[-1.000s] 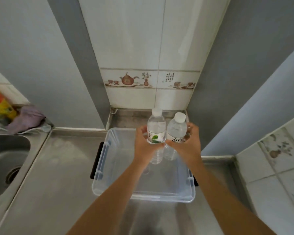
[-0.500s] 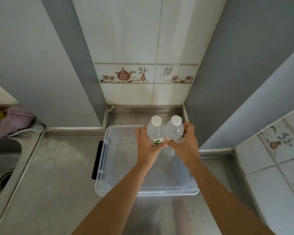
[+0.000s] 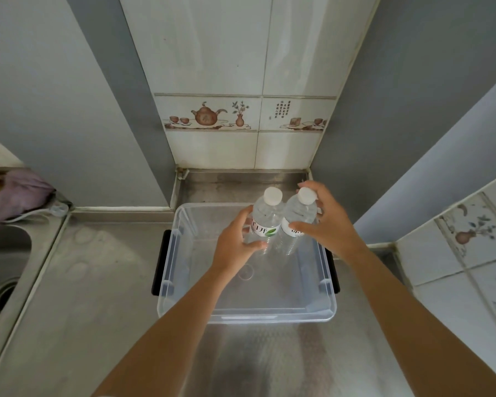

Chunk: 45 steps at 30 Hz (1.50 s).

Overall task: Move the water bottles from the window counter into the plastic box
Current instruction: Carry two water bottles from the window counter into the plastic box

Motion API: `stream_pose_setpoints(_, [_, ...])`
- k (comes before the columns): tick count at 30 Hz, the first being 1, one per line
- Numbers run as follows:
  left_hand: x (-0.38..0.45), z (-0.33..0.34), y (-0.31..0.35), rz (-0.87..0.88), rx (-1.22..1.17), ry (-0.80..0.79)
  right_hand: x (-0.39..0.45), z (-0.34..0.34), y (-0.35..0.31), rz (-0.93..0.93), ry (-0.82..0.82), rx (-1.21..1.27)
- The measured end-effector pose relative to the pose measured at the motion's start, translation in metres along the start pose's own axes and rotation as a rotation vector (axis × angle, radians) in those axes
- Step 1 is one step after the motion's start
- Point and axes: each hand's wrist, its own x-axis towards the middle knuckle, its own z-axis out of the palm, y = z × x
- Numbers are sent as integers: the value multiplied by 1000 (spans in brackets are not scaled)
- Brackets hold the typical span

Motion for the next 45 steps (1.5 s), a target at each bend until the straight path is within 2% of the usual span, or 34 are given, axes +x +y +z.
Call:
stream_pose_setpoints(5, [-7,7,0,-24,13,90,-4,3,-1,-9,62,-63])
stream_pose_setpoints(11, [0,11,-4,-60,36,56,-5,5,-2,-18,100,-137])
stream_pose_setpoints(20, [-6,27,2,-133,-45,198,-9,11,-5,13,144,-155])
stream_pose_setpoints(27, [-4,21,0,-140,-73,110,-17,7,-10,11,114,-110])
stream_pose_setpoints(36, [-6,0,6,3,-157,29,-43,-2,-6,105,220,-202])
stream_pose_setpoints(45, [-17,15,14,-33,-142,207,-67,7,-8,139,238,-185])
